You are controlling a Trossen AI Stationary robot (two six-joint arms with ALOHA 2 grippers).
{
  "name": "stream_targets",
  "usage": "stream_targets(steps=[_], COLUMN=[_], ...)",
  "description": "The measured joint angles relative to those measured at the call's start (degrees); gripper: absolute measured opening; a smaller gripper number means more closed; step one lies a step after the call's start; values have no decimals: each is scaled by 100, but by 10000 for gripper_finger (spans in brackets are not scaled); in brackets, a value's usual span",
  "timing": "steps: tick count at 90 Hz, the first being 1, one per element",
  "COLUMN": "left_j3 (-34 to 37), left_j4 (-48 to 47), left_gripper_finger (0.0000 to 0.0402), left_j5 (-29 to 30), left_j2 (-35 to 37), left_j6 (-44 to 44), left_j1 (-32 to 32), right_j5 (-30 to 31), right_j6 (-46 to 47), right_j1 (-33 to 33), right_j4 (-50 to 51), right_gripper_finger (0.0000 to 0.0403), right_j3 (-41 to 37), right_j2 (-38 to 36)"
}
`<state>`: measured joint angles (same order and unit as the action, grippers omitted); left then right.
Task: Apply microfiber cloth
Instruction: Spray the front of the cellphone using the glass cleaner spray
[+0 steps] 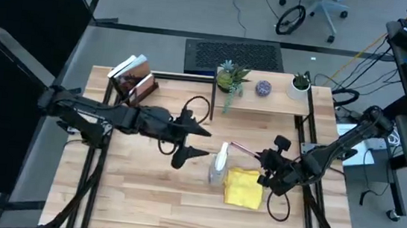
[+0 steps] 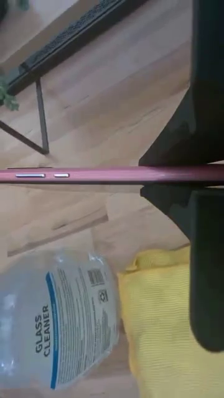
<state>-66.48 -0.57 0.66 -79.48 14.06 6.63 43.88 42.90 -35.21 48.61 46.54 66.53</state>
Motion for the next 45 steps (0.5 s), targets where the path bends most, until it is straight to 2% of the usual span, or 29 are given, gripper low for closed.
stream_targets(steps=[18, 33, 45], left_j3=[2, 3, 3], left_j4=[-11, 138, 216], left_gripper_finger=[325, 327, 357], left_j5=[29, 145, 149], left_j2=[-7, -22, -22], left_j6=[38, -392, -828], left_j1=[11, 10, 74], right_j5=[-60, -84, -84], right_j6=[-31, -21, 22], right_j1=[-2, -15, -15], right_j4=[-2, -5, -33], right_gripper_finger=[12, 12, 12], right_j3=[0, 0, -1], right_j2=[-25, -23, -23])
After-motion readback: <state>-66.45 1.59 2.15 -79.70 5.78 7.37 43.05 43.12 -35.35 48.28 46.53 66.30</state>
